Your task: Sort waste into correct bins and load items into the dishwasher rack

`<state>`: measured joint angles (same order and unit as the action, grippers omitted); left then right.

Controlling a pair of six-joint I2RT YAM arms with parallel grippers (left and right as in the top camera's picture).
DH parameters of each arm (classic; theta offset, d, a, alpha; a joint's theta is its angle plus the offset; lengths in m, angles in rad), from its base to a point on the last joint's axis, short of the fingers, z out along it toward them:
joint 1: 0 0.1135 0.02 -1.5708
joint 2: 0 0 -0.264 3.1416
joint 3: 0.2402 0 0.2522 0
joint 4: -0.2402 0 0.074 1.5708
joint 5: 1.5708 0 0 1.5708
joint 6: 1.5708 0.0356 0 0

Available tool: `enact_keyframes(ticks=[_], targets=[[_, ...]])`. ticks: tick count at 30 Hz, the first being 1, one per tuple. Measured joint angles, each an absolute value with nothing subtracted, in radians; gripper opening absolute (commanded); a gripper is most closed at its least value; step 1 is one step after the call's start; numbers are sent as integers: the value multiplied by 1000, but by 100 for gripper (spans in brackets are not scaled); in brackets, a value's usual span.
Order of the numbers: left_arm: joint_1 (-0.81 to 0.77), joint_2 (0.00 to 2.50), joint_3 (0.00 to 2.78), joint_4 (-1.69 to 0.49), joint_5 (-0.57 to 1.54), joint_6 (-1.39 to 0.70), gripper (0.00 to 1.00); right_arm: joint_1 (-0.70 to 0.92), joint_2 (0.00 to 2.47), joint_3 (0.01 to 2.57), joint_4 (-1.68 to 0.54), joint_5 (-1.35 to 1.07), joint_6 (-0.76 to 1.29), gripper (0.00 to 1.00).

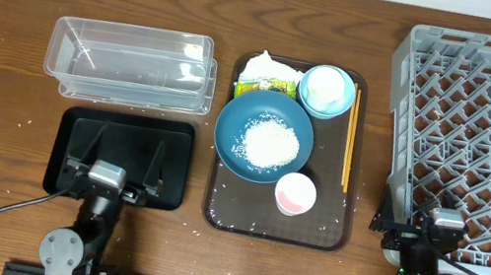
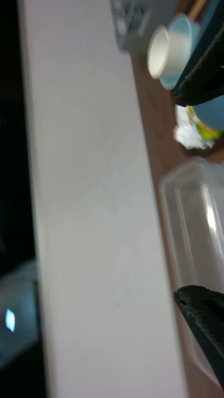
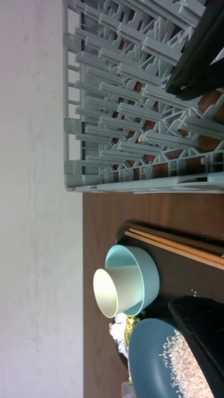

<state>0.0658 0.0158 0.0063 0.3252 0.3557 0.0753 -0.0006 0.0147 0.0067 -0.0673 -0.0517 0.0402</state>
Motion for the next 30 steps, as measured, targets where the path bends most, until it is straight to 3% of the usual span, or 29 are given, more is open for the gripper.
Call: enact_keyframes(ticks=[13, 21, 30], targets=[[66, 74, 36, 322, 508, -26, 95, -1, 15, 7, -67, -51, 40, 99], [66, 420, 339, 196, 569, -28, 95, -1, 15, 7, -67, -49, 40, 99], [66, 877, 731, -34, 779, -22, 95, -1, 15, 7, -67, -49, 40, 99]])
